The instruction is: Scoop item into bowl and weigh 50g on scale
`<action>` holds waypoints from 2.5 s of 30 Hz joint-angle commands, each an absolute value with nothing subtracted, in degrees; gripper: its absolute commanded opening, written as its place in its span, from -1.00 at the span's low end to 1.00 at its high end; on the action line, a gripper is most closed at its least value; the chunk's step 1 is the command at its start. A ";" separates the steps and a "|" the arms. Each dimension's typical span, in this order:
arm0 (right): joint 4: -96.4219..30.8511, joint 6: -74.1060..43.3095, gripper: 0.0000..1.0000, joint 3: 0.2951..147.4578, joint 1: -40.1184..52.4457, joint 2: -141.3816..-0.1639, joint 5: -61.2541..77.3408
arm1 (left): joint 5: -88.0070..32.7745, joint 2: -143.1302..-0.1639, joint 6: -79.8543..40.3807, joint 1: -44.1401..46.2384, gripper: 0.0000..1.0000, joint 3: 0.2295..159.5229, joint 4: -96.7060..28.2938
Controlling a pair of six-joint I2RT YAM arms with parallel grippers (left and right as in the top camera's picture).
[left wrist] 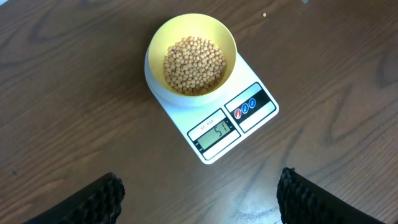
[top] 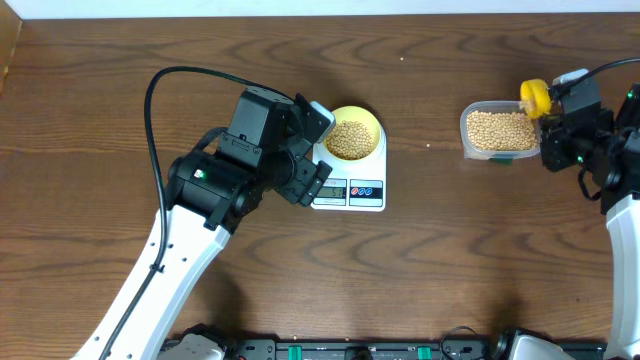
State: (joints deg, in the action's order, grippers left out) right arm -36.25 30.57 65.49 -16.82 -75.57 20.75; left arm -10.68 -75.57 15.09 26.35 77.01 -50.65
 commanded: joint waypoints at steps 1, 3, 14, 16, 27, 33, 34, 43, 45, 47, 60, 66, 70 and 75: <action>-35.92 36.21 -0.98 65.67 -17.17 -75.00 18.96 | -11.35 -75.61 15.62 26.11 0.61 77.47 -50.74; -35.92 36.97 -0.98 65.67 -17.15 -75.00 18.94 | -11.35 -75.61 15.62 26.11 0.61 77.47 -50.74; -35.70 36.82 -0.98 65.67 -17.15 -75.00 19.86 | -11.35 -75.61 15.62 26.11 0.61 77.47 -50.74; -34.00 33.43 -0.98 65.67 -17.02 -75.00 26.04 | -11.35 -75.61 15.62 26.11 0.61 77.47 -50.74; -20.53 22.48 -0.98 65.67 0.34 -78.98 28.77 | -11.35 -75.61 15.62 26.11 0.61 77.47 -50.74; -13.91 21.45 -0.98 65.67 8.47 -84.14 27.57 | -11.35 -75.61 15.62 26.11 0.62 77.47 -50.74; -12.95 21.45 -0.98 65.67 9.87 -85.82 26.37 | -11.35 -75.61 15.62 26.11 0.62 77.47 -50.74; -10.24 21.45 -0.98 65.67 15.35 -93.62 26.09 | -11.35 -75.61 15.62 26.11 0.62 77.47 -50.74; -10.37 21.45 -0.98 65.67 16.75 -94.28 26.06 | -11.35 -75.61 15.62 26.11 0.61 77.47 -50.74; -10.83 21.47 -0.98 65.67 18.31 -94.63 26.06 | -11.35 -75.61 15.62 26.11 0.61 77.47 -50.74; -12.88 22.98 -0.98 65.67 21.43 -100.05 24.03 | -11.35 -75.61 15.62 26.11 0.62 77.47 -50.74; -13.04 27.27 -0.98 65.67 21.43 -100.53 24.03 | -11.35 -75.61 15.62 26.11 0.61 77.47 -50.74; -13.06 29.56 -0.98 65.67 21.43 -100.53 23.90 | -11.35 -75.61 15.62 26.11 0.61 77.47 -50.74; -13.47 30.17 -0.98 65.67 21.43 -100.53 23.90 | -11.35 -75.61 15.62 26.11 0.61 77.47 -50.74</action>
